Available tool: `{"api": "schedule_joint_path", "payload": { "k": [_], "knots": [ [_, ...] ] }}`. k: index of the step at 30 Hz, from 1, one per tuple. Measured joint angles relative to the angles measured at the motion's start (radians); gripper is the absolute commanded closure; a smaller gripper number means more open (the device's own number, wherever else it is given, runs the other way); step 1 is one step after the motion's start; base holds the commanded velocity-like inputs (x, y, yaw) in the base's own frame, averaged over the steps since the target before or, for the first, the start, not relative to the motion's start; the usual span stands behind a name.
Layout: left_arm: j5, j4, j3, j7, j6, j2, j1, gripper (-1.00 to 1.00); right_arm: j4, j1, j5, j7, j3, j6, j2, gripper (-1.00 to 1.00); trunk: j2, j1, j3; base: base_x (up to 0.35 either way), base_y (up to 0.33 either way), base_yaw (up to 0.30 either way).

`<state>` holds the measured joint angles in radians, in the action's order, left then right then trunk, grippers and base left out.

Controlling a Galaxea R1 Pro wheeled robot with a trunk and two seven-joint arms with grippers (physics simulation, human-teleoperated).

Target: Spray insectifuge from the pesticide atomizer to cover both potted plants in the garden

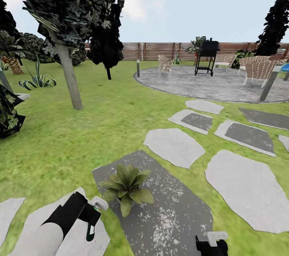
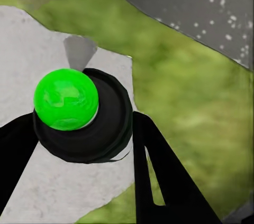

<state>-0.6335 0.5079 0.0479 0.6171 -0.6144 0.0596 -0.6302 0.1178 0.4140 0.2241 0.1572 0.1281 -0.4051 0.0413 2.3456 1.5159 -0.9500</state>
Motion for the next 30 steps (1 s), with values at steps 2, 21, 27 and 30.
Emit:
{"api": "schedule_joint_path", "payload": {
  "k": [2,21,27,30],
  "knots": [
    [-0.002,0.001,-0.002,0.000,0.000,-0.003,0.000,1.00,0.000,-0.001,0.000,0.000,0.001,0.000,0.000,-1.00,0.000,0.000,0.000,0.000,-0.274,0.000],
    [-0.004,-0.001,0.000,-0.001,-0.014,-0.002,0.000,1.00,0.000,-0.002,0.000,0.000,-0.001,0.000,-0.003,-1.00,0.000,0.000,0.000,-0.062,-0.173,0.132],
    [-0.035,-0.012,-0.006,-0.007,-0.049,-0.029,0.000,1.00,0.000,-0.002,0.000,0.000,-0.001,0.000,-0.003,-1.00,0.000,0.000,0.000,-0.001,-0.001,0.056],
    [-0.061,-0.012,-0.005,-0.054,-0.080,-0.060,0.000,1.00,0.000,-0.002,0.000,0.000,-0.001,0.000,-0.003,-1.00,0.000,0.000,0.000,0.000,0.000,0.002]
  ]
}}
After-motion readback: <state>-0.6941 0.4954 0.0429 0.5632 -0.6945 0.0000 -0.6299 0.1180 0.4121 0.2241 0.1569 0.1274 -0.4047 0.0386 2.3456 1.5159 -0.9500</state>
